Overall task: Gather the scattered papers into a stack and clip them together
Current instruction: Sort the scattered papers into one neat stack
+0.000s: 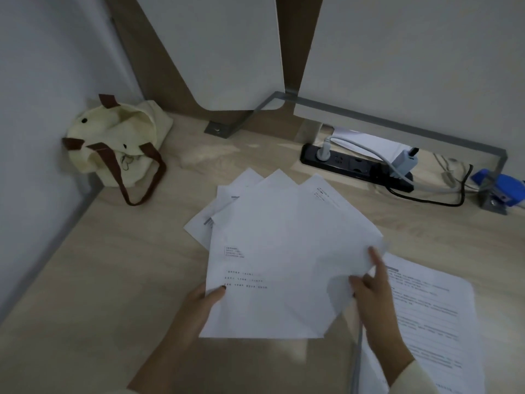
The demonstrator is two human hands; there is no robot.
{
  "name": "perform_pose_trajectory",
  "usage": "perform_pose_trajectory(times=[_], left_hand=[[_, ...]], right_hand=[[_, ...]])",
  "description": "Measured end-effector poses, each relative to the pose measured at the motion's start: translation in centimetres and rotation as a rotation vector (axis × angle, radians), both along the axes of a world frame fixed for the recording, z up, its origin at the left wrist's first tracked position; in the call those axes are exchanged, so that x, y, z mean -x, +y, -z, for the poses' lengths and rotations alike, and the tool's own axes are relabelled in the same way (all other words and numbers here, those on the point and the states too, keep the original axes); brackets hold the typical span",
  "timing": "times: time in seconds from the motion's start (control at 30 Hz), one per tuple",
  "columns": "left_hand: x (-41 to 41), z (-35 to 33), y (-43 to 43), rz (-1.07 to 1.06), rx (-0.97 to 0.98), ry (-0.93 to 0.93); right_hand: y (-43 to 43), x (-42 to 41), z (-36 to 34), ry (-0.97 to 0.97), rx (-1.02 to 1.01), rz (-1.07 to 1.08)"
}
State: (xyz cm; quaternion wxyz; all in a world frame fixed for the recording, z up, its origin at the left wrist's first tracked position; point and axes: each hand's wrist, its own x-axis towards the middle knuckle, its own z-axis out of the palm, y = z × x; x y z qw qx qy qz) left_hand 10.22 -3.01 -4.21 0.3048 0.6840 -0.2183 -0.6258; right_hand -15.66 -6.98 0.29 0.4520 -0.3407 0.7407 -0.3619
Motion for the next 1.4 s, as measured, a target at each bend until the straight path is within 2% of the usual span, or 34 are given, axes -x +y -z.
perform_pose_trajectory(times=[0.07,0.17,0.33,0.43,0.5,0.63,0.77,0.87,1.0,1.07,1.17,1.27,1.33,1.4], left_hand=[[0.0,0.2,0.4,-0.034,-0.009,-0.016],[-0.1,0.6,0.9,-0.083,-0.002,-0.045],[0.1,0.3,1.7,-0.2,0.002,0.1],[0.2,0.1,2.2,-0.229,-0.013,0.205],[0.2,0.1,2.4,-0.238,-0.037,0.247],[0.0,-0.5,2.6,-0.328,-0.057,0.328],[0.5,-1.1,2.6,-0.382,-0.048,0.427],[0.4,-0.4,2.5,-0.253,-0.009,0.395],[0.5,0.6,2.4,-0.181,0.034,0.085],[0.3,0.8,2.3,-0.165,0.051,0.018],[-0.7,1.0,2.3,-0.201,0.1,-0.105],[-1.9,1.3,3.1,-0.212,0.126,-0.208],[-2.5,1.5,3.7,-0.23,0.13,-0.266],[-2.8,1.6,4.1,-0.232,0.131,-0.293]], right_hand=[[-0.4,0.7,-2.1,0.129,0.093,-0.001],[-1.0,1.4,-5.3,0.223,0.242,0.025],[-0.7,0.6,-7.7,0.479,0.508,-0.045],[0.4,-1.8,-7.3,0.615,0.699,-0.313],[1.2,-3.6,-5.4,0.565,0.744,-0.504],[3.7,-5.4,0.4,0.712,0.838,-0.878],[5.6,-5.9,3.4,0.675,0.821,-1.039],[6.1,-6.1,4.9,0.614,0.834,-1.065],[6.7,-6.1,6.2,0.582,0.744,-1.203],[6.5,-6.0,5.7,0.529,0.66,-1.098],[4.7,-4.6,4.6,0.295,0.365,-0.527],[1.6,-1.4,4.2,0.173,-0.064,0.004],[0.1,-0.4,4.0,0.014,-0.285,0.177],[-0.7,-0.4,3.5,-0.191,-0.328,0.248]])
